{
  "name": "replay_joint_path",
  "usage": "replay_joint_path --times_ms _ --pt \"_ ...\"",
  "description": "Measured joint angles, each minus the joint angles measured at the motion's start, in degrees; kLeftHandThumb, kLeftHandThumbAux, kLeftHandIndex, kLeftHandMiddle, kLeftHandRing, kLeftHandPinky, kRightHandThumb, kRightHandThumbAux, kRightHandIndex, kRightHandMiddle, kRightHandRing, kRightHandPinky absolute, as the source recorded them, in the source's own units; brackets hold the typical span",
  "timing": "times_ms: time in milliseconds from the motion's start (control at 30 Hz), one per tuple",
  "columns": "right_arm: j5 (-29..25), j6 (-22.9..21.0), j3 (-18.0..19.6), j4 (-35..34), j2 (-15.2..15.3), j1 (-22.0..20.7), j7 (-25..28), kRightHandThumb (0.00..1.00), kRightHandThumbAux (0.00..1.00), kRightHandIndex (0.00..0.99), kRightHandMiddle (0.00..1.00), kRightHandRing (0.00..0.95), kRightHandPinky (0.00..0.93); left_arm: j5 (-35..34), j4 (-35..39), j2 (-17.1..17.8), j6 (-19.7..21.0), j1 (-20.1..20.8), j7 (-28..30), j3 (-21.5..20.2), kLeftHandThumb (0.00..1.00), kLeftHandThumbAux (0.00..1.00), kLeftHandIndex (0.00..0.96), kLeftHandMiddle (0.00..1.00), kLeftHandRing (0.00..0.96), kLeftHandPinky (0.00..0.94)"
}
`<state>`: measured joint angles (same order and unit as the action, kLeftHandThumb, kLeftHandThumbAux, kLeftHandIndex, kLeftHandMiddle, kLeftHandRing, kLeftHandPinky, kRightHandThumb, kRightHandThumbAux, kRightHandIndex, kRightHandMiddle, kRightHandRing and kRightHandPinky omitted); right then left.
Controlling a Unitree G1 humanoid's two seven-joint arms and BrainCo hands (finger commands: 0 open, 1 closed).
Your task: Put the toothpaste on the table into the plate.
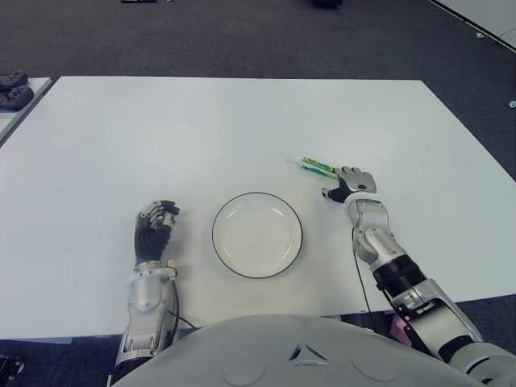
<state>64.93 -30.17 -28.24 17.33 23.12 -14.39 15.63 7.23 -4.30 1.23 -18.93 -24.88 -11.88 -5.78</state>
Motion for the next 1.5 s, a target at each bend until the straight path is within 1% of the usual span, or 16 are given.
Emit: replay_joint_path --times_ms 133,300,467,833,1000,1133,1167,1333,1500 --pt "-0.26 -0.64 -0.08 2.68 -1.27 -1.18 -2.14 0.445 0.323 0.000 0.000 0.000 0.000 -0.02 0.09 0.02 -0.07 -0.23 0.00 -0.10 0.719 0.719 0.432 0.492 0.473 0.477" --pt "-0.71 -1.07 -0.10 4.36 -2.13 -1.85 -4.07 0.440 0.334 0.000 0.000 0.000 0.000 -0.04 0.27 0.03 -0.11 -0.47 0.00 -0.17 0.718 0.719 0.433 0.494 0.478 0.484" --pt "-1.25 -1.07 -0.10 5.05 -2.32 -2.09 -5.46 0.438 0.344 0.000 0.000 0.000 0.000 -0.05 0.32 0.03 -0.28 -0.60 0.00 -0.21 0.718 0.719 0.434 0.495 0.485 0.492" --pt "-2.59 -0.95 -0.13 6.22 -2.64 -2.77 -7.98 0.443 0.404 0.000 0.000 0.000 0.000 -0.02 -0.06 0.14 -1.01 -0.59 0.00 -0.22 0.718 0.717 0.435 0.493 0.491 0.499" --pt "-3.68 -0.33 -0.13 7.11 -2.69 -2.97 -10.12 0.446 0.421 0.000 0.000 0.000 0.000 -0.02 -0.22 0.17 -1.35 -0.53 0.00 -0.22 0.718 0.717 0.435 0.494 0.489 0.494" --pt "-4.59 0.84 -0.10 7.63 -2.70 -2.87 -13.05 0.445 0.403 0.000 0.000 0.000 0.000 -0.02 -0.30 0.19 -1.41 -0.41 0.00 -0.23 0.718 0.717 0.435 0.495 0.493 0.503" --pt "-4.71 1.22 -0.10 7.72 -2.70 -2.84 -13.87 0.450 0.385 0.000 0.000 0.000 0.000 -0.02 -0.32 0.20 -1.42 -0.39 0.00 -0.23 0.718 0.717 0.435 0.495 0.492 0.500" --pt "-5.95 3.72 0.10 8.84 -2.95 -2.36 -20.68 0.470 0.324 0.000 0.000 0.000 0.000 -0.02 -0.43 0.21 -1.44 -0.23 0.00 -0.23 0.718 0.718 0.434 0.494 0.486 0.491" --pt "-7.58 6.97 0.24 12.42 -3.29 -1.97 -28.17 0.500 0.279 0.000 0.000 0.000 0.000 -0.01 -0.52 0.24 -1.44 -0.01 0.00 -0.25 0.718 0.718 0.435 0.494 0.487 0.493"
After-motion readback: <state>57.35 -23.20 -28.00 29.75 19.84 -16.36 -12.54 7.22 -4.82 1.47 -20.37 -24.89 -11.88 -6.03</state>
